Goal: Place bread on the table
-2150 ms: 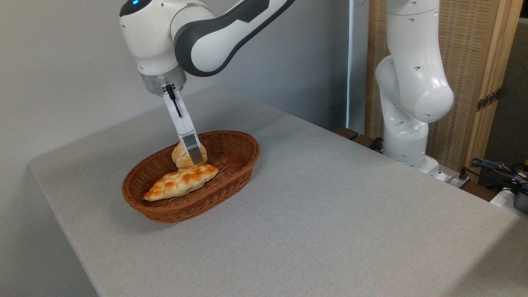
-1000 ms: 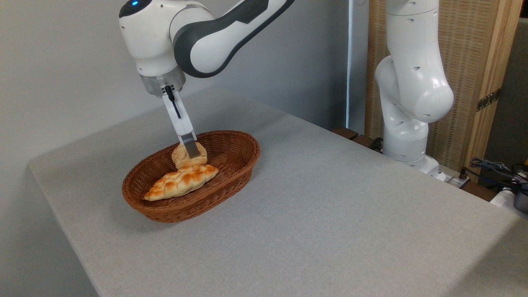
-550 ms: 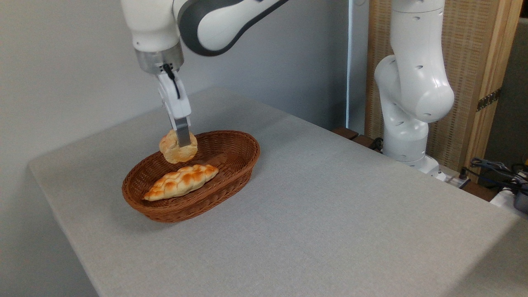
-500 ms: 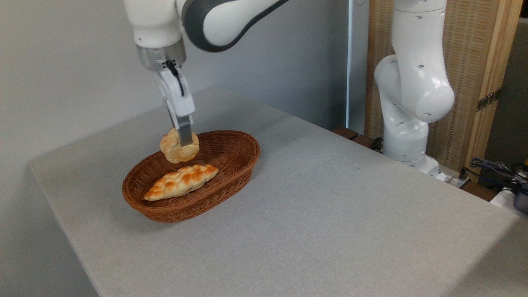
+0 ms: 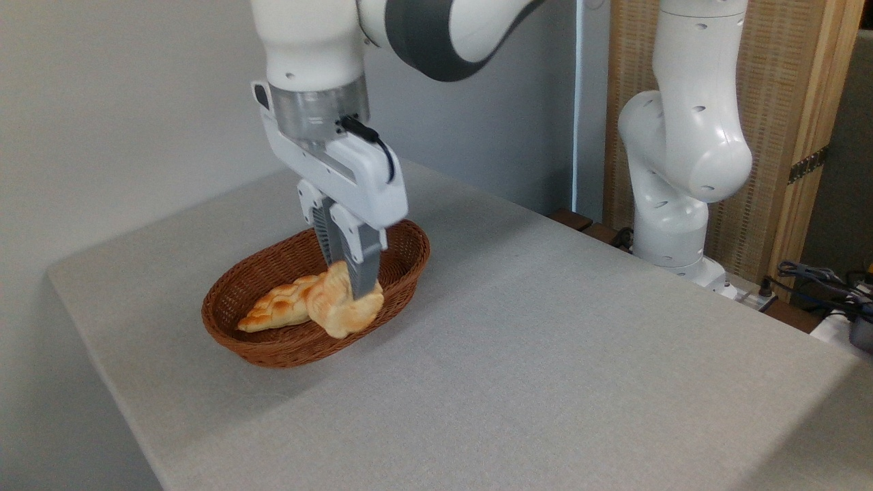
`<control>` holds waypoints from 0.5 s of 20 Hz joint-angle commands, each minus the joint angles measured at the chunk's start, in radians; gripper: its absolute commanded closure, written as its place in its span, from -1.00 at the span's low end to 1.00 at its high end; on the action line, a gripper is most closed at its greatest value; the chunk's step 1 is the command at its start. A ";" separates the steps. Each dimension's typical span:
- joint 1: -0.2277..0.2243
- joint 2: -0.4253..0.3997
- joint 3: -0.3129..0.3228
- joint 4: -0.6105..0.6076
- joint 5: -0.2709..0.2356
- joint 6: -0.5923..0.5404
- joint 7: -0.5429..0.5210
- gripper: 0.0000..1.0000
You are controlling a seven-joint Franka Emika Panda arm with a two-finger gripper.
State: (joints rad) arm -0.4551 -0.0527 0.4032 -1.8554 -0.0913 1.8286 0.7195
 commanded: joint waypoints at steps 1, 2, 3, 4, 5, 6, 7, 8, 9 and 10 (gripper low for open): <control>-0.014 0.022 0.063 -0.004 0.013 -0.002 -0.008 -0.53; -0.013 0.027 0.065 -0.005 0.015 -0.003 -0.006 -0.71; -0.013 0.030 0.065 -0.005 0.016 -0.002 -0.005 -1.00; -0.014 0.036 0.065 -0.005 0.016 0.001 -0.003 -1.00; -0.014 0.042 0.065 -0.005 0.016 0.001 0.000 -1.00; -0.014 0.045 0.065 -0.005 0.027 0.003 0.006 -1.00; -0.014 0.047 0.065 -0.005 0.034 0.003 0.006 -1.00; -0.014 0.051 0.065 -0.005 0.035 0.003 0.008 -1.00; -0.014 0.056 0.063 -0.005 0.036 0.003 0.008 -1.00; -0.014 0.057 0.063 -0.005 0.036 0.001 0.006 -1.00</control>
State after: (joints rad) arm -0.4594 0.0016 0.4590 -1.8622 -0.0716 1.8297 0.7196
